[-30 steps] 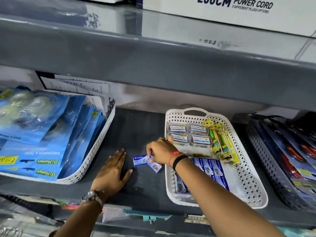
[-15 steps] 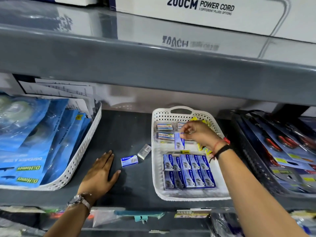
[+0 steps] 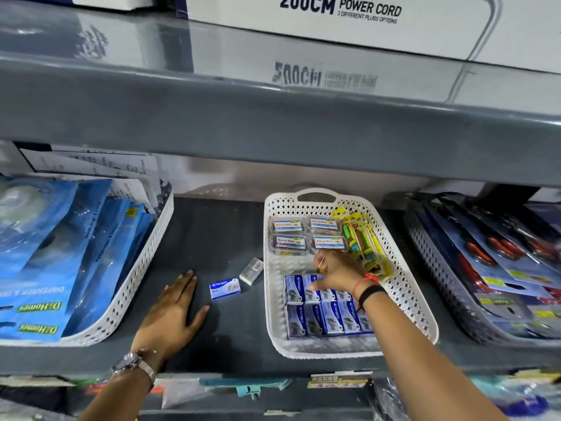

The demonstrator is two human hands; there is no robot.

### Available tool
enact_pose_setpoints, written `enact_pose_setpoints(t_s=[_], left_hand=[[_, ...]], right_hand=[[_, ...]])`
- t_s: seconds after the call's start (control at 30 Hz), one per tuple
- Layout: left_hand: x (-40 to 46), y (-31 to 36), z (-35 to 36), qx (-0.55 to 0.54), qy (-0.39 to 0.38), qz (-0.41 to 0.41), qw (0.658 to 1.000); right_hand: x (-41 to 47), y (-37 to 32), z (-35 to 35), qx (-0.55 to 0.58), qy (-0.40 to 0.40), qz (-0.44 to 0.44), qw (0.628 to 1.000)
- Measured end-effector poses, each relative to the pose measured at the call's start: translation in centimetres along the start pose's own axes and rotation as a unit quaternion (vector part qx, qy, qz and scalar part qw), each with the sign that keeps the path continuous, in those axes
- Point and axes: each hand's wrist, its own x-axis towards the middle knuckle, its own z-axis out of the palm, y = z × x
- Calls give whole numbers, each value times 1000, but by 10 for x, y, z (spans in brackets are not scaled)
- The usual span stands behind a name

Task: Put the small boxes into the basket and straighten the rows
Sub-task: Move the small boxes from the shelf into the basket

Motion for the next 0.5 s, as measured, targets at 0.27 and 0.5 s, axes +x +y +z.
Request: enact_pose_setpoints(t_s=[0.27,0.5], left_hand=[[0,0,-1,16,-9,-2,1000],[0,-2,-1,11,-15,7,1000]], right_hand=[[-5,-1,8,-79,-91,-80,990],[-5,-50,-21,-63,92,-165,980]])
